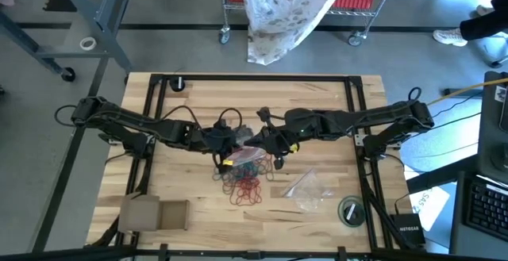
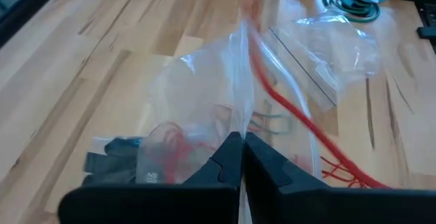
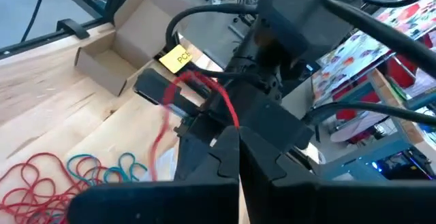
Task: Sort rubber bands
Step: Put the red rubber band into the transparent zip lock bag
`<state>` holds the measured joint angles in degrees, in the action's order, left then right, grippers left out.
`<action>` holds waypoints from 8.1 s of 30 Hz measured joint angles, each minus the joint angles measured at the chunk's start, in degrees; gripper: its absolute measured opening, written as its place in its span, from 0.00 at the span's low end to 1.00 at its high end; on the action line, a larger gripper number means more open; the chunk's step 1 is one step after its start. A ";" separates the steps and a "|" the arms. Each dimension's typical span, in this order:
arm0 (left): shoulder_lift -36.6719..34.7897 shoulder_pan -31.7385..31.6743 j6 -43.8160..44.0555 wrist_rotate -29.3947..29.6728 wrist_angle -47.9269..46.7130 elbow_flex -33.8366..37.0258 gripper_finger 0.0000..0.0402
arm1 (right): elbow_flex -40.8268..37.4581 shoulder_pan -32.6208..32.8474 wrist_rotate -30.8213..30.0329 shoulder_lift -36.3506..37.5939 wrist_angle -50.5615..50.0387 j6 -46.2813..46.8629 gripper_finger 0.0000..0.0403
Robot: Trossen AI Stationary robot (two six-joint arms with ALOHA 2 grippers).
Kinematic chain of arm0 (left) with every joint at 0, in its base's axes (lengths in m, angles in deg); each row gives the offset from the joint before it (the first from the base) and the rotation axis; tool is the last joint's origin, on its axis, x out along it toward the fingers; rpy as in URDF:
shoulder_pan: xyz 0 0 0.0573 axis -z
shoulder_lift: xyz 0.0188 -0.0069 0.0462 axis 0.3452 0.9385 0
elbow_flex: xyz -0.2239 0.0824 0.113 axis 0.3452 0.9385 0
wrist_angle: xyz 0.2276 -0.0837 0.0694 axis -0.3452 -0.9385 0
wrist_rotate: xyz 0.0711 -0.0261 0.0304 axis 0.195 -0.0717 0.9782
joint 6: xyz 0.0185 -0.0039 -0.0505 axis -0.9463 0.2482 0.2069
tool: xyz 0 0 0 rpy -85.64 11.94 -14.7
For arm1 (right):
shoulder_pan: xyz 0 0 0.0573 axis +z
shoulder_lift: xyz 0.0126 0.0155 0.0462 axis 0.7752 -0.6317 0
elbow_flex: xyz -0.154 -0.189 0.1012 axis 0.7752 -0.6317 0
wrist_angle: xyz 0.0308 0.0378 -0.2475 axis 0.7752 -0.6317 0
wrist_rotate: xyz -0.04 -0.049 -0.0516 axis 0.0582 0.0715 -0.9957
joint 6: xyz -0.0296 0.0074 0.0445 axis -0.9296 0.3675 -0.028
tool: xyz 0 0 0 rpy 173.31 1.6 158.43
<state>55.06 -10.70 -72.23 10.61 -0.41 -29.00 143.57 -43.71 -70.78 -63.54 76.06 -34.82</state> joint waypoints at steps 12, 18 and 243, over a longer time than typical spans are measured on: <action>0.00 0.00 0.81 0.12 -0.10 0.00 0.00 | 0.00 0.00 -10.10 -0.35 -8.62 7.03 0.00; 0.00 -0.22 3.12 3.73 0.07 0.00 0.00 | 0.00 1.25 -12.77 -0.35 -9.05 16.52 0.00; -3.85 -1.26 9.05 4.80 -4.48 0.02 0.00 | -8.15 -0.04 -19.37 -4.70 6.95 23.64 0.00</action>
<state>51.21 -11.96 -63.18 15.41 -4.89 -28.98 135.42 -43.75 -90.15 -68.24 83.01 -11.17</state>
